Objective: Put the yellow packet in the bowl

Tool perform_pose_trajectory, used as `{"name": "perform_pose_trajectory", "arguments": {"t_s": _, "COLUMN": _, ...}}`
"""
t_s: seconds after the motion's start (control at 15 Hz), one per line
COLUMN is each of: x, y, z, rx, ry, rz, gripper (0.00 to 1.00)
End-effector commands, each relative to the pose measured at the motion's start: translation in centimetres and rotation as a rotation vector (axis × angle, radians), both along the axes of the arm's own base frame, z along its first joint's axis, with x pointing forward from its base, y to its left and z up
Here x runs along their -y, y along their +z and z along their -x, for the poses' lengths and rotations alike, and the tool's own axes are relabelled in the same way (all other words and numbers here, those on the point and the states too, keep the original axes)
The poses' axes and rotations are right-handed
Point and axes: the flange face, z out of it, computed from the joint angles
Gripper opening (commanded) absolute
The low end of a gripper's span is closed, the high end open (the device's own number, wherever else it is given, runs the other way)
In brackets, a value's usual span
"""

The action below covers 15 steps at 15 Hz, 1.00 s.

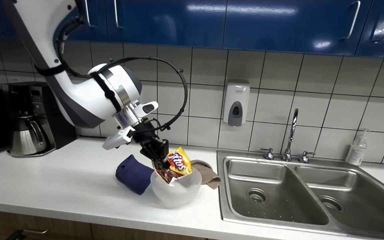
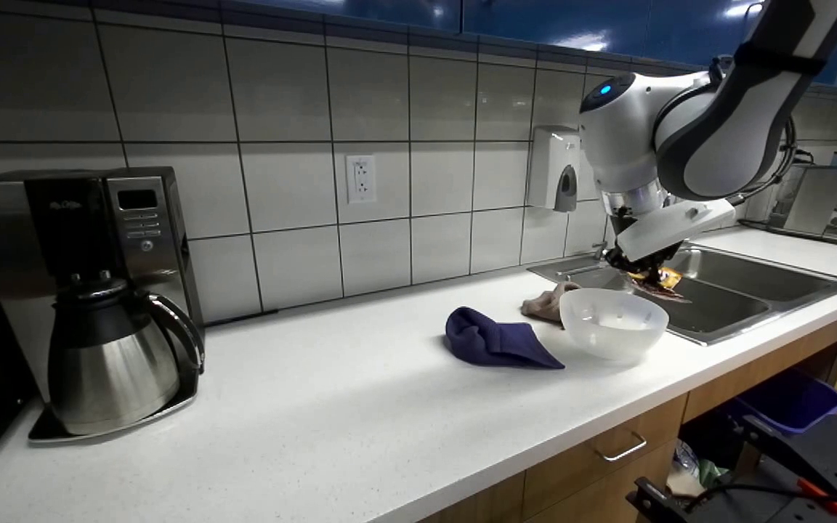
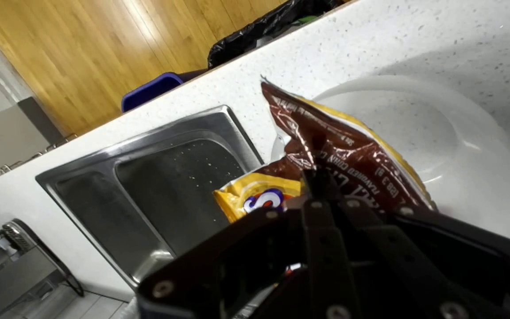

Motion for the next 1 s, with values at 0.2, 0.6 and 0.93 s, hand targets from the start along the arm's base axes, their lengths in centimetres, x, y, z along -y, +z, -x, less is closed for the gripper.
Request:
{"name": "perform_pose_trajectory", "arguments": {"t_s": 0.2, "x": 1.4, "y": -3.8, "z": -2.8, "rx": 0.108, "ry": -0.181, "rz": 0.081, "gripper": 0.0}}
{"name": "perform_pose_trajectory", "arguments": {"t_s": 0.6, "x": 1.6, "y": -7.8, "z": -5.1, "rx": 0.121, "ry": -0.28, "rz": 0.11, "gripper": 0.0}}
{"name": "perform_pose_trajectory", "arguments": {"t_s": 0.93, "x": 1.6, "y": -10.1, "z": -6.5, "rx": 0.11, "ry": -0.295, "rz": 0.134, "gripper": 0.49}}
